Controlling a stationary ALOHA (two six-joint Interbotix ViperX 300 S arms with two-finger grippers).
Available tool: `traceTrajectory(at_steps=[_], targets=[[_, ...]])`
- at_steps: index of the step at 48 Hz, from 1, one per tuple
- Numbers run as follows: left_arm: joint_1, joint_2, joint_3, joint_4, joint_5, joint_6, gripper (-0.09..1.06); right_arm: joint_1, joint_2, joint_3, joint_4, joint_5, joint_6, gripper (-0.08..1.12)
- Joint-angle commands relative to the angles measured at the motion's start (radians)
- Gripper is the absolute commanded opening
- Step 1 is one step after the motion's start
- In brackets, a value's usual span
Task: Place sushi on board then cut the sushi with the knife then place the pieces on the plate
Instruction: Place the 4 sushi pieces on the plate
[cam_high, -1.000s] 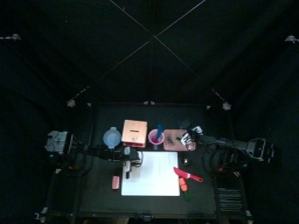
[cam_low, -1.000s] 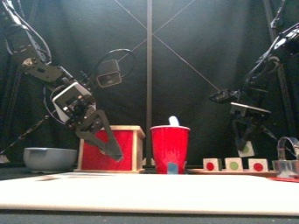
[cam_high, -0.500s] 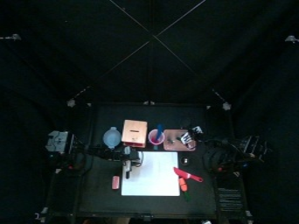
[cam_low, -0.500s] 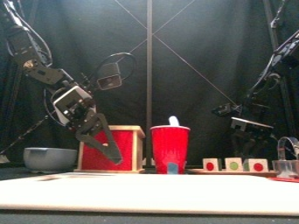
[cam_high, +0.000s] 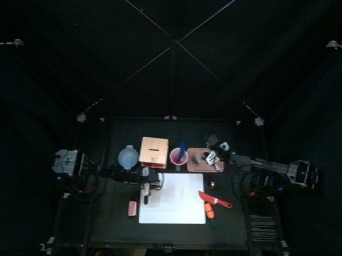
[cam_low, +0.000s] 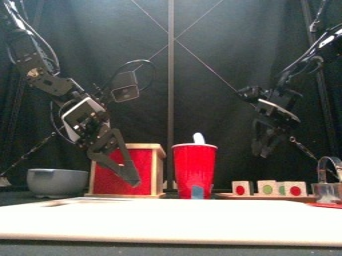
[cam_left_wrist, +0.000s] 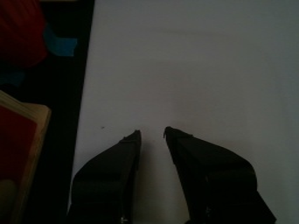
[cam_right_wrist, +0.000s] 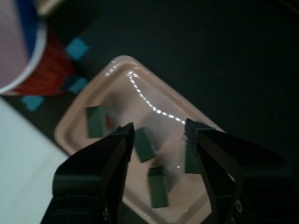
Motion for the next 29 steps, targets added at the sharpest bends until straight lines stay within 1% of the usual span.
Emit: traceTrajectory(at_steps=[1,10,24,29], targets=[[0.0,-0.023,-0.017,0.002,-0.003,0.0,0.71,0.066,-0.043,-0.028,-0.003,-0.034,0.002,0.85],[0.005,-0.023,-0.017,0.002,-0.005,0.002,0.71,0.141,-0.052,-0.025,-0.002,-0.11,0.002,0.85],[0.015,-0.023,-0.011,0.0,-0.003,0.002,0.71,0.166,0.006,0.006,-0.002,-0.193,0.003,0.85],[0.023,-0.023,-0.005,0.0,0.008,-0.002,0.71,0.166,0.038,0.002,-0.002,-0.204,0.0,0.85]])
